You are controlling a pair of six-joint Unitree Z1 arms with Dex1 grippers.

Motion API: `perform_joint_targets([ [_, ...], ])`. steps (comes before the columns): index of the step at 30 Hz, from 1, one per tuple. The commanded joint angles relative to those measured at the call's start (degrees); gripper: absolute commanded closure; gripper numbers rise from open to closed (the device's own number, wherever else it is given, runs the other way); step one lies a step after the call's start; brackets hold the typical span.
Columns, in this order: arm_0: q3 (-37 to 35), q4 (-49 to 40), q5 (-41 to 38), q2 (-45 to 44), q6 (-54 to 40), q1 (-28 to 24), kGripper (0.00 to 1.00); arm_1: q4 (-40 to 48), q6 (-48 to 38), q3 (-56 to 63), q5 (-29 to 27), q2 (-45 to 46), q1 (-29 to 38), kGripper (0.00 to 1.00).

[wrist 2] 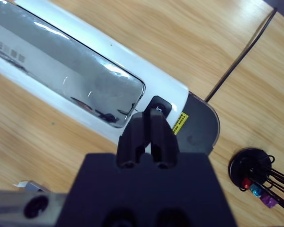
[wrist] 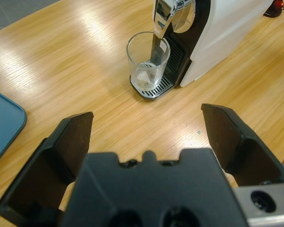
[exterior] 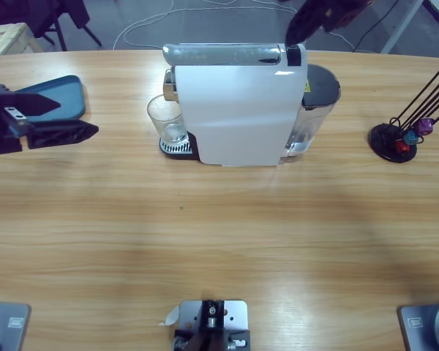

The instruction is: Pour coffee

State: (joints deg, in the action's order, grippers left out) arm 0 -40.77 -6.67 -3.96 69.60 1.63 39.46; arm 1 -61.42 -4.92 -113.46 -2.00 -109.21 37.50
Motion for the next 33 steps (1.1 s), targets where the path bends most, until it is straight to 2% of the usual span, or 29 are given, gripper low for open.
perform_joint_targets([
  [1, 1.66, 0.79, 0.36, 2.29, 0.74, 0.53, 0.000, 0.48, 0.70, 0.14, -1.43, -3.00, -1.12, 1.000],
  [11, 1.82, 0.79, 0.27, 2.24, 0.94, 0.53, 0.000, -0.19, 0.70, -0.79, -2.59, -2.13, -1.12, 1.000],
  [16, 2.01, 0.79, 0.20, 2.03, 1.01, 0.53, 0.000, -0.26, 0.78, 0.96, -5.17, -2.76, -1.29, 1.000],
  [23, 1.75, 0.96, 0.18, 2.61, 1.01, 0.53, 0.000, -0.37, 1.14, 1.44, -3.25, -2.20, -0.19, 1.000],
  [33, 1.75, 0.96, 0.09, 3.03, 1.15, 0.52, 0.000, -0.46, 1.24, 1.31, -3.27, -2.05, 0.03, 1.000],
])
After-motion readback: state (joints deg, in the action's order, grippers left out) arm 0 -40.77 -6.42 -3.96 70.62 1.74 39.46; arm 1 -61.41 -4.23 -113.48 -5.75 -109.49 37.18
